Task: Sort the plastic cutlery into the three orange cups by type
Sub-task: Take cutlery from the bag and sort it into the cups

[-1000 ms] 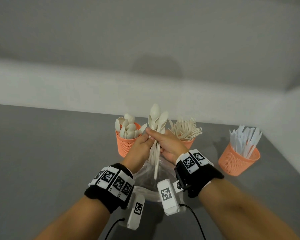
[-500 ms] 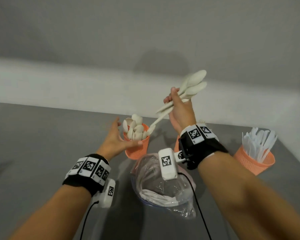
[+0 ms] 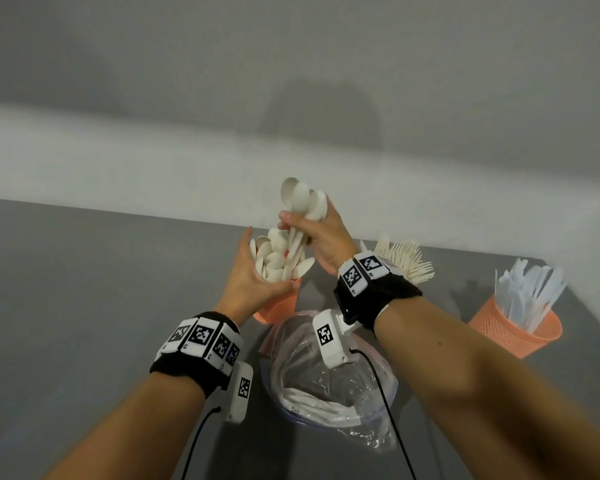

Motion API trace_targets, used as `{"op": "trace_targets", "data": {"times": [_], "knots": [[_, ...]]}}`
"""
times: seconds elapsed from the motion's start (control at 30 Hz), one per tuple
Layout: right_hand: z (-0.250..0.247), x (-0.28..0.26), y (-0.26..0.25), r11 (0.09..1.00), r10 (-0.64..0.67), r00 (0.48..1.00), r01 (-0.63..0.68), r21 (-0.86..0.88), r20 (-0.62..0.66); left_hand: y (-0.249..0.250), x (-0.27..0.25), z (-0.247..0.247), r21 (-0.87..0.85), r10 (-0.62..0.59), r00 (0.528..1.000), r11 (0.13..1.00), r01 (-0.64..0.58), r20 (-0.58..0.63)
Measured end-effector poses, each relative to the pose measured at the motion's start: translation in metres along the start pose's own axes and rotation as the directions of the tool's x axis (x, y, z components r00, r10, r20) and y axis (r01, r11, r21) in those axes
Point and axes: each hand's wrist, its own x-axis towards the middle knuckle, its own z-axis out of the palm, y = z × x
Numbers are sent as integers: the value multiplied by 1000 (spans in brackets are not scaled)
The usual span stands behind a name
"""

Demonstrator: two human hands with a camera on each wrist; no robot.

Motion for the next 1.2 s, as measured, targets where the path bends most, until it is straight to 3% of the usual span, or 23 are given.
{"op": "trace_targets", "data": {"times": [0.1,0.27,0.37,0.47,0.57,0.67,0.73,0.83,0.93,1.03,1.13,1.2], "knots": [[2,2,-3,997,-35,994,42,64,-101,-1,0,-1,-2,1,1000,1000,-1,0],[13,-2,1,992,2,1000,-5,129,19,-2,1,-1,10,5,1000,1000,-5,14],[15,0,5,981,88,995,-79,175,-43,-3,-1,-2,-15,-6,999,1000,6,43],[7,2,7,988,146,976,-152,-20,-164,-3,-2,-3,-25,-13,999,1000,14,52],[1,3,2,958,-20,987,-27,-285,-161,-3,-1,-2,-27,-17,999,999,19,51],[3,2,-2,813,-187,982,151,-562,-7,-5,1,0,-23,-13,999,1000,14,52],[7,0,0,671,-212,974,200,-714,74,-6,2,0,-21,-6,998,1000,8,56],[5,-1,6,587,-83,992,122,-800,90,-6,1,-1,-37,5,998,999,-3,58],[4,1,8,569,242,958,-14,-822,151,-9,2,-1,-65,9,998,998,-6,56],[9,4,1,319,445,880,15,-948,164,-9,1,-1,-70,39,997,997,-35,64],[16,2,-5,79,451,893,-46,-996,-6,-8,0,-3,-55,13,998,998,-10,62],[18,-5,-7,45,298,954,-56,-997,-40,-7,-2,-4,19,-15,999,1000,14,50]]}}
